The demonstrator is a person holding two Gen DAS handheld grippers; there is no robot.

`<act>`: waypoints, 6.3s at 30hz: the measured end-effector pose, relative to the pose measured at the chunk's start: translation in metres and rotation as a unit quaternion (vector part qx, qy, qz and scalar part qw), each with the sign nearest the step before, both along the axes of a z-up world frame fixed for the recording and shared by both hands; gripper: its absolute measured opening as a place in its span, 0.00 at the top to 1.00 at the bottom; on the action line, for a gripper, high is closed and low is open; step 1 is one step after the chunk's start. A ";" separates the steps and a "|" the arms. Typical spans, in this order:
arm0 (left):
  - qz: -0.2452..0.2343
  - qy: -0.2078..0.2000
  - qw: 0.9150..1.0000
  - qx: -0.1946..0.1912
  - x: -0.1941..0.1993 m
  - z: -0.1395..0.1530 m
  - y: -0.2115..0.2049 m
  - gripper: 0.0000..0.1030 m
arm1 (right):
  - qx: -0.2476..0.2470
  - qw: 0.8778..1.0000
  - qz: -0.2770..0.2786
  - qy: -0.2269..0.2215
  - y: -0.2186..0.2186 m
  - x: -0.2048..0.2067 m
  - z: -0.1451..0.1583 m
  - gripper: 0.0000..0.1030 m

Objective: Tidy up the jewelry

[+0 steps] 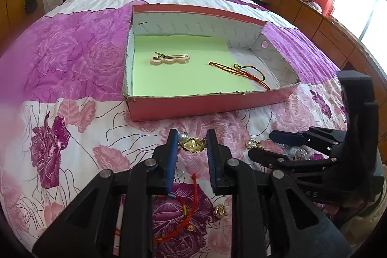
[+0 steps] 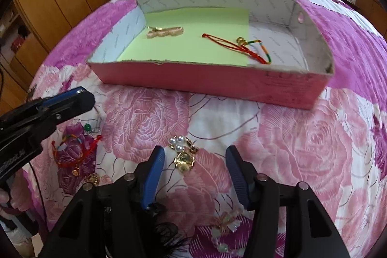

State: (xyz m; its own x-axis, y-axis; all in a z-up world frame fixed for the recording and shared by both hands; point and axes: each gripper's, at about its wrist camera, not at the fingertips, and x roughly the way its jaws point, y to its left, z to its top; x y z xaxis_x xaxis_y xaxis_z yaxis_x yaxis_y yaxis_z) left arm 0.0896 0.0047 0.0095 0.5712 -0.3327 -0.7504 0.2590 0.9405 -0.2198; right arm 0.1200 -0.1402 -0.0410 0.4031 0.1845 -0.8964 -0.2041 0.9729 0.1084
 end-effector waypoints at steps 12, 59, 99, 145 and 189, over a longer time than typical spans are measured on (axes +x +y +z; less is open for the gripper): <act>0.000 0.003 1.000 -0.006 -0.001 -0.003 0.002 0.85 | -0.035 0.999 0.015 0.014 0.013 0.010 -0.011 0.78; 0.047 -0.150 0.987 -0.033 -0.007 0.050 0.001 0.85 | 0.085 0.963 -0.059 -0.250 -0.051 -0.046 0.093 0.81; 0.071 -0.066 0.994 0.060 0.109 -0.015 -0.031 0.85 | -0.030 0.980 -0.115 -0.161 -0.073 0.095 0.030 0.81; 0.037 -0.072 0.997 0.016 0.008 0.048 0.007 0.64 | 0.093 0.956 -0.128 -0.248 -0.083 -0.040 0.105 0.37; -0.006 0.028 0.997 0.068 -0.015 -0.038 -0.001 0.98 | 0.086 0.983 -0.111 -0.119 -0.081 -0.060 0.026 0.50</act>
State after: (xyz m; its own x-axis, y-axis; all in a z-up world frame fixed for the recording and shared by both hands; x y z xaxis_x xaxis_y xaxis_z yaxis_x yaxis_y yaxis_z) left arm 0.0742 0.0037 -0.0284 0.5230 -0.2324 -0.8200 0.2616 0.9594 -0.1050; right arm 0.0597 -0.2209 -0.0151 0.6453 0.2093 -0.7347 -0.0287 0.9677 0.2505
